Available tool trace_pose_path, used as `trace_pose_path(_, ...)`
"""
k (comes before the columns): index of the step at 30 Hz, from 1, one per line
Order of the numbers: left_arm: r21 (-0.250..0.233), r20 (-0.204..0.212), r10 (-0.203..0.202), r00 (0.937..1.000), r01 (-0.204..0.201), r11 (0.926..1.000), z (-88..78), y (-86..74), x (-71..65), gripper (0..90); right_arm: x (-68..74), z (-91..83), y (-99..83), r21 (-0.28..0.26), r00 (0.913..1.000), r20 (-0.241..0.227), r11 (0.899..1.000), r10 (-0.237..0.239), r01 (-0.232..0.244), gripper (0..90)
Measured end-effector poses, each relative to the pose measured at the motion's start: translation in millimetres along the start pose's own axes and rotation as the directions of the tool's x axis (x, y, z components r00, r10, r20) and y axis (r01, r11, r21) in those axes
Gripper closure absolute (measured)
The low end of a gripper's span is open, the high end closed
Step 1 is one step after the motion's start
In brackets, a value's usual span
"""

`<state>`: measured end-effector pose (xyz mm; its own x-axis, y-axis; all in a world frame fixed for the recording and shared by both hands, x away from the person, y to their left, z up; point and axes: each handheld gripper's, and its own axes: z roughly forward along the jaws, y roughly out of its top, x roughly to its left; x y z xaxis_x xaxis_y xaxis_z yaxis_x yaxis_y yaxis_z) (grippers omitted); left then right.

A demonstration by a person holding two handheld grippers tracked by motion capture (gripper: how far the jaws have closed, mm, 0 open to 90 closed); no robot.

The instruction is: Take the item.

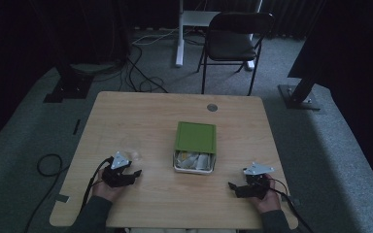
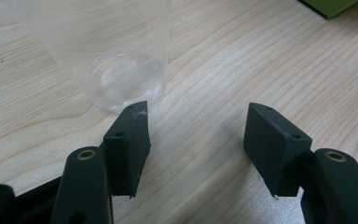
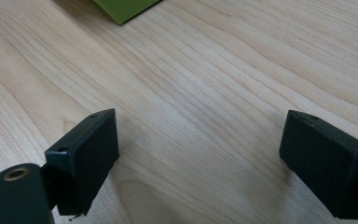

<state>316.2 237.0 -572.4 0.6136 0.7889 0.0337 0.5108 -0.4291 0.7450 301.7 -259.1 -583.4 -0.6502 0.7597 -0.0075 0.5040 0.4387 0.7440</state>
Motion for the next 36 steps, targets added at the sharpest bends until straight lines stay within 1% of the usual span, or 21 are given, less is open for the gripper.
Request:
trace_pose_path(7,-0.001,-0.005,-0.003,1.0000,0.003,1.0000,-0.3,-0.2,-0.9,42.3,-0.2,-0.1,-0.1,0.000,1.0000,-0.002,1.000,-0.003,0.003,11.1)
trace_pose_path(9,-0.006,-0.006,-0.005,1.0000,0.004,1.0000,-1.0,-1.0,-2.3,45.0,-0.2,-0.1,-0.1,0.000,1.0000,-0.002,1.000,-0.003,0.003,11.1)
trace_pose_path(10,-0.003,-0.003,0.001,1.0000,-0.001,1.0000,-1.5,-0.9,-3.3,45.0,-0.2,-0.1,-0.1,0.000,1.0000,-0.002,1.000,-0.003,0.003,11.1)
trace_pose_path(12,0.003,-0.012,0.015,0.9998,-0.015,0.9999,-2.1,0.1,-6.0,46.5,-0.2,-0.1,-0.1,0.000,1.0000,-0.002,1.000,-0.003,0.003,11.1)
trace_pose_path(13,0.009,-0.011,0.015,0.9998,-0.015,0.9998,-2.3,0.8,-7.5,46.9,-0.2,-0.1,-0.1,0.000,1.0000,-0.002,1.000,-0.003,0.003,11.1)
trace_pose_path(15,0.021,0.005,0.015,0.9999,-0.016,0.9997,-2.6,2.6,-10.1,48.4,-0.2,-0.2,-0.1,0.000,1.0000,-0.002,1.000,-0.003,0.003,11.2)
trace_pose_path(17,0.016,0.030,0.008,0.9995,-0.008,0.9998,-3.3,4.7,-13.4,51.2,-0.3,-0.2,-0.1,0.000,1.0000,-0.002,1.000,-0.003,0.003,11.3)
trace_pose_path(18,0.019,0.041,0.013,0.9991,-0.013,0.9997,-4.2,6.4,-15.3,52.1,-0.3,-0.2,-0.1,-0.001,1.0000,-0.002,1.000,-0.002,0.002,11.3)
trace_pose_path(24,-0.021,0.060,0.041,0.9973,-0.040,0.9990,-12.2,15.6,-29.2,52.6,-0.3,-0.2,-0.2,0.000,1.0000,-0.001,1.000,-0.003,0.003,11.3)
trace_pose_path(26,-0.037,0.070,0.039,0.9968,-0.036,0.9987,-16.0,18.3,-32.8,52.5,-0.3,-0.2,-0.2,0.000,1.0000,-0.001,1.000,-0.003,0.003,11.4)
trace_pose_path(27,-0.037,0.070,0.039,0.9968,-0.036,0.9987,-16.0,18.3,-32.8,52.5,-0.3,-0.2,-0.2,0.000,1.0000,-0.001,1.000,-0.003,0.003,11.4)
trace_pose_path(28,-0.056,0.078,0.036,0.9963,-0.032,0.9979,-19.5,21.3,-36.9,52.5,-0.3,-0.2,-0.2,-0.001,1.0000,-0.001,1.000,-0.003,0.003,11.4)
trace_pose_path(34,-0.079,0.091,0.040,0.9950,-0.033,0.9963,-23.1,27.6,-42.5,52.6,-0.3,-0.2,-0.2,-0.001,1.0000,-0.001,1.000,-0.003,0.003,11.4)
trace_pose_path(36,-0.089,0.098,0.049,0.9940,-0.040,0.9952,-24.6,31.6,-45.5,52.7,-0.3,-0.2,-0.2,-0.001,1.0000,-0.001,1.000,-0.002,0.002,11.4)
